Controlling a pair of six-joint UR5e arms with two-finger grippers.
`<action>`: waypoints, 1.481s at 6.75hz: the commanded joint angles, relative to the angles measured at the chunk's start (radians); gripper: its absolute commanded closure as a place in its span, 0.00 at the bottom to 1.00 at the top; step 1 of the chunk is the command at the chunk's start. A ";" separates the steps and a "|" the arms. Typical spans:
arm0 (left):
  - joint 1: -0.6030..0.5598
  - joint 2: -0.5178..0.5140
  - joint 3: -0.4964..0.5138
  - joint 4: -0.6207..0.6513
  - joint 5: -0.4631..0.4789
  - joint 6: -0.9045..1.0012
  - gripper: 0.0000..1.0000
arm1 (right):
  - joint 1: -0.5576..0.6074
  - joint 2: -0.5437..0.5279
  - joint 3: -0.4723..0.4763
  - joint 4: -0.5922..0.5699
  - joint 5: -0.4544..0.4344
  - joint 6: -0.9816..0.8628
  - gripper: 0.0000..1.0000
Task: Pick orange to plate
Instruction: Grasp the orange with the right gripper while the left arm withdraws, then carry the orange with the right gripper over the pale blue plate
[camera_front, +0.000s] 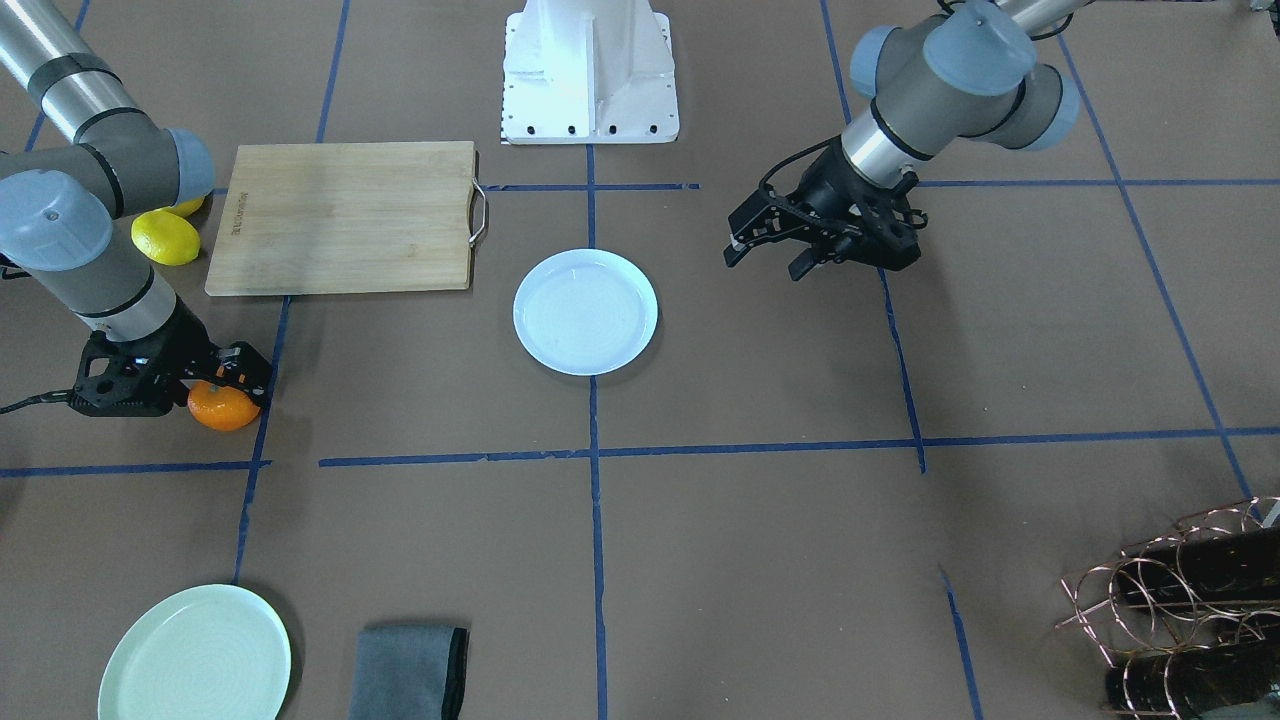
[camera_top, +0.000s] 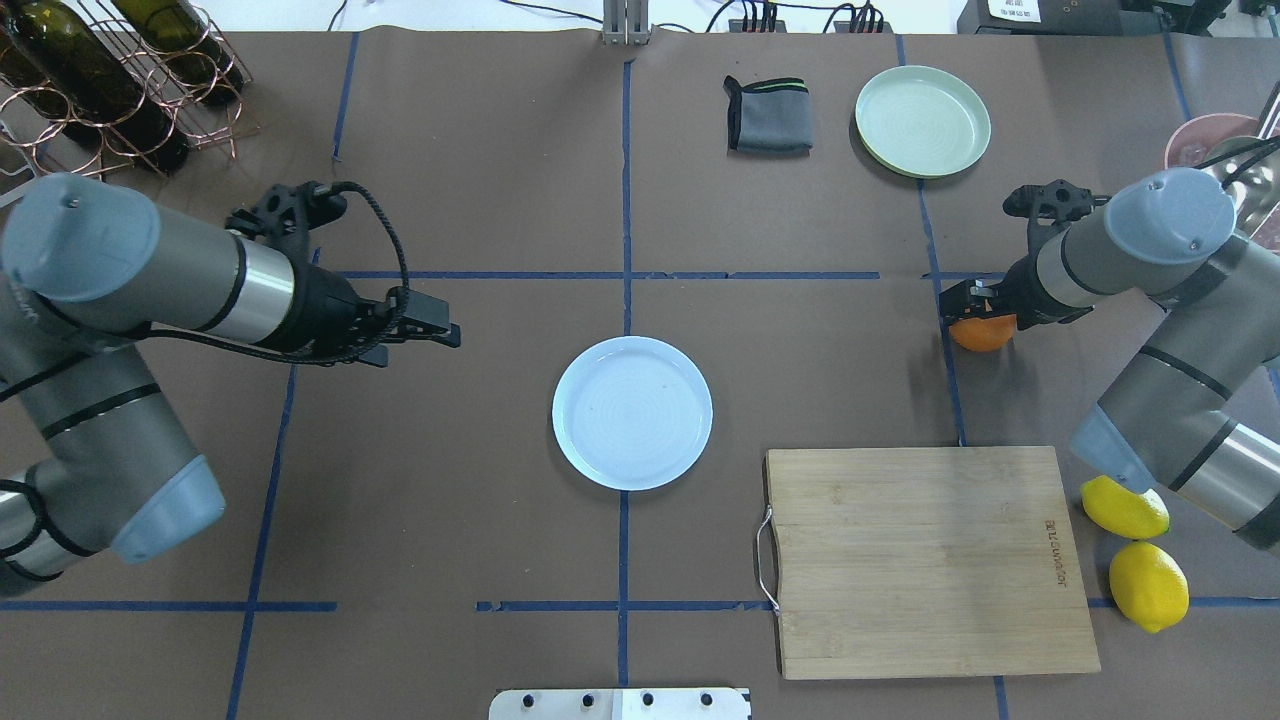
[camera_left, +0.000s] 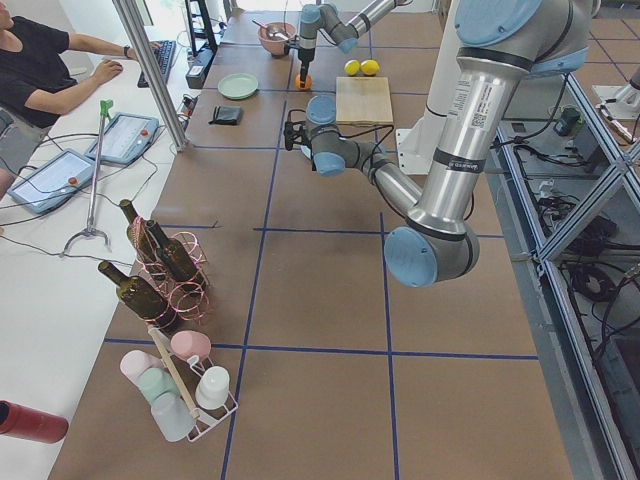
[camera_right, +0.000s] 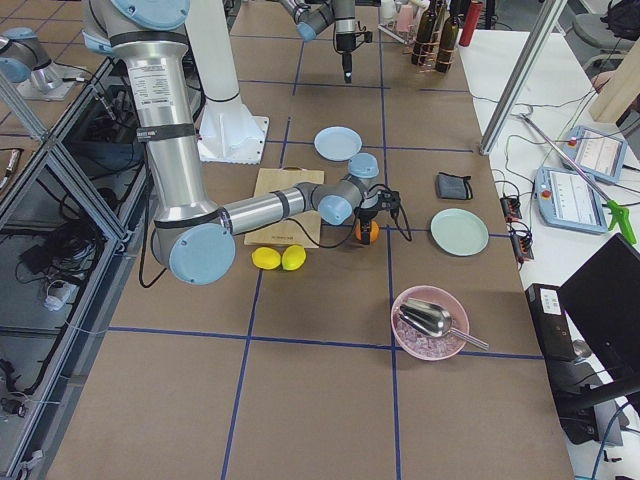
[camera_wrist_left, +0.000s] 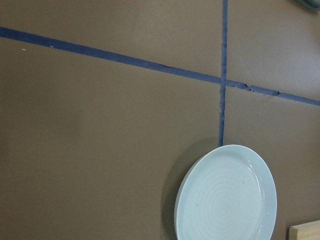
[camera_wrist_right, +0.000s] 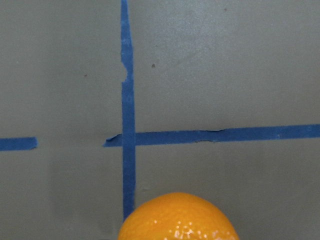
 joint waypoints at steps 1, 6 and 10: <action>-0.082 0.156 -0.062 0.001 -0.002 0.185 0.00 | -0.003 0.002 -0.002 0.000 0.000 0.003 0.41; -0.528 0.474 -0.058 0.009 -0.105 0.994 0.00 | -0.080 0.188 0.110 -0.014 0.008 0.306 1.00; -0.549 0.479 -0.033 0.010 -0.103 1.031 0.00 | -0.361 0.409 0.100 -0.131 -0.233 0.548 1.00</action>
